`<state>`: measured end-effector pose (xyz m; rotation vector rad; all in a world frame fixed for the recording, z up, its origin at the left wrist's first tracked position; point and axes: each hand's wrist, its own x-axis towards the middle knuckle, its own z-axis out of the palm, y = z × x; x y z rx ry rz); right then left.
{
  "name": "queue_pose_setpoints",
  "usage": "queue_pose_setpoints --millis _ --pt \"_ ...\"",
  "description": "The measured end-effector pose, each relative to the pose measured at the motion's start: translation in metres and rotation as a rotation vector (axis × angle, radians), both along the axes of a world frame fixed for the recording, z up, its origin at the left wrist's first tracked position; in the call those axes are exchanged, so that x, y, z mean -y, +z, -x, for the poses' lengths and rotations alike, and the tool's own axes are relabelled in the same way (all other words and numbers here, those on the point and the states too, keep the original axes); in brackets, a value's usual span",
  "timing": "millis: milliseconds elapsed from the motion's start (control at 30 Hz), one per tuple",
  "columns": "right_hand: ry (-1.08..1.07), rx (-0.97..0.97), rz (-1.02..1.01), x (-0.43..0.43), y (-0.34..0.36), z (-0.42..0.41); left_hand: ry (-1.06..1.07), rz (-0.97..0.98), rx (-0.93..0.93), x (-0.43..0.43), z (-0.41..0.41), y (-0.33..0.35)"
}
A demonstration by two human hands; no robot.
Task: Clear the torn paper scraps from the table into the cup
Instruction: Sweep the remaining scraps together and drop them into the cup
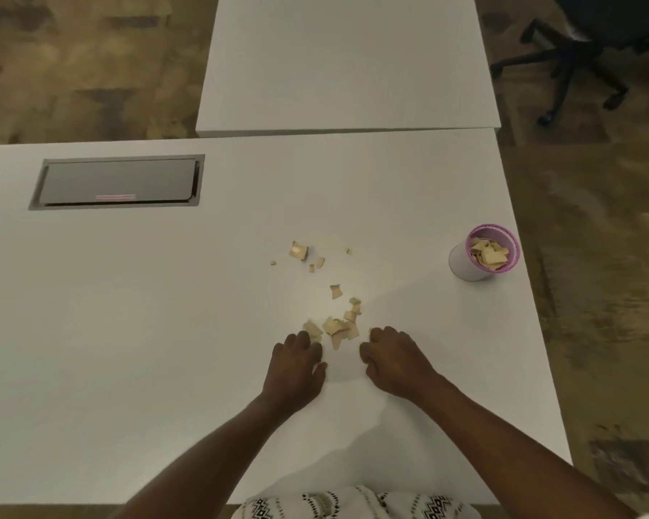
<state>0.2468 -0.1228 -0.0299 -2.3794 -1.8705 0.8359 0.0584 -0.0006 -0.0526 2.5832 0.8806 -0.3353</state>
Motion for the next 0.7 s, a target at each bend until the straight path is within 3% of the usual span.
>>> queue_pose_setpoints --millis 200,400,567,700 --pt "-0.039 -0.054 -0.064 -0.053 0.003 -0.002 -0.014 0.033 0.123 -0.031 -0.022 0.003" --pt "-0.197 -0.003 -0.205 -0.104 0.008 -0.025 0.099 -0.063 0.169 -0.090 -0.050 0.013" --pt "-0.240 -0.107 -0.007 -0.137 0.002 -0.043 0.108 -0.040 0.054 -0.132 -0.070 0.014" --pt "-0.108 -0.047 0.082 -0.142 -0.006 -0.040 -0.025 0.043 -0.064 -0.144 -0.079 0.009"
